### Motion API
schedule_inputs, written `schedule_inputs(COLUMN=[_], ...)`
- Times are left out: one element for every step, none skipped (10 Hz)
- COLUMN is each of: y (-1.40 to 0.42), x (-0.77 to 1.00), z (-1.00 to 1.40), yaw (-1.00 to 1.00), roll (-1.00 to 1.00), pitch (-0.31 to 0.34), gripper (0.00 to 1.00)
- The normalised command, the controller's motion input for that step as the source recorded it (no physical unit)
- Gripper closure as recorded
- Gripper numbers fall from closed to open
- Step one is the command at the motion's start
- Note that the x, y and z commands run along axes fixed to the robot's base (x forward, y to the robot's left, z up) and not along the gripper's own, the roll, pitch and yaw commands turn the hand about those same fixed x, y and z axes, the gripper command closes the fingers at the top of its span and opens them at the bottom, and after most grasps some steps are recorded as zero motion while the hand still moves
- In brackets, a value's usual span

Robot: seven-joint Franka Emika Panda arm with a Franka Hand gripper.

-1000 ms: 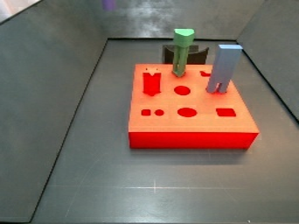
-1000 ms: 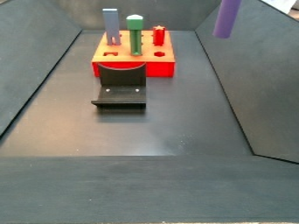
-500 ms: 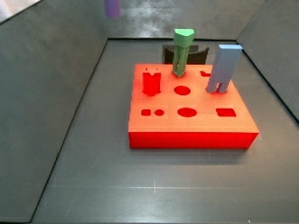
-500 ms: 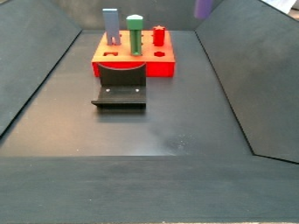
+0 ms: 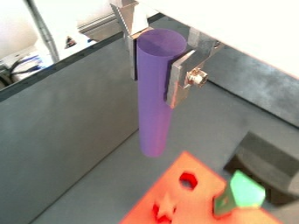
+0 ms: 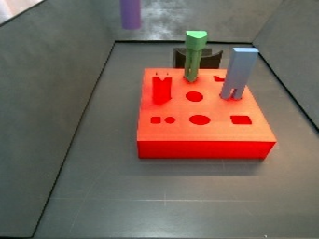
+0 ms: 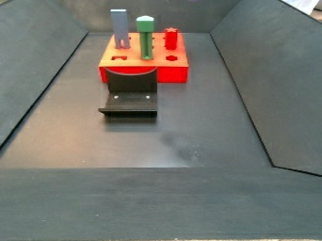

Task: Pick up the round object. Move up. Move to above the board. Insert the round object.
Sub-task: Move to above the board, then insert the round object.

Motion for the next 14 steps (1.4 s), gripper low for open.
schedule_inputs(y=[-0.90,-0.61,-0.36,-0.22,0.00,0.00,0.00,0.00,0.00,0.00,0.04,0.07,0.09,0.14], x=[0.44,0.33,0.23,0.14,-0.01,-0.01,0.05,0.61,0.86,0.92,0.96,0.98,1.00,0.99], z=[0.13,0.09,0.06,0.04,-0.02,0.00,-0.18,-0.19,-0.18,-0.13,-0.15,-0.15,-0.17,-0.19], yaw=[0.01,0.01,0.01,0.01,0.00,0.00,-0.01,-0.17,-0.24,-0.21,-0.18,-0.15,-0.13,-0.13], roll=[0.01,0.02,0.03,0.04,0.00,0.00,0.00,0.00,0.01,0.00,0.00,0.01,0.03,0.05], pitch=[0.135,0.139,0.123,0.089,-0.064,-0.023,-0.070,0.000,0.011,0.004,0.021,0.036,0.049,0.059], gripper=[1.00,1.00,1.00,1.00,1.00,1.00,1.00,1.00,1.00,1.00,1.00,1.00,1.00,1.00])
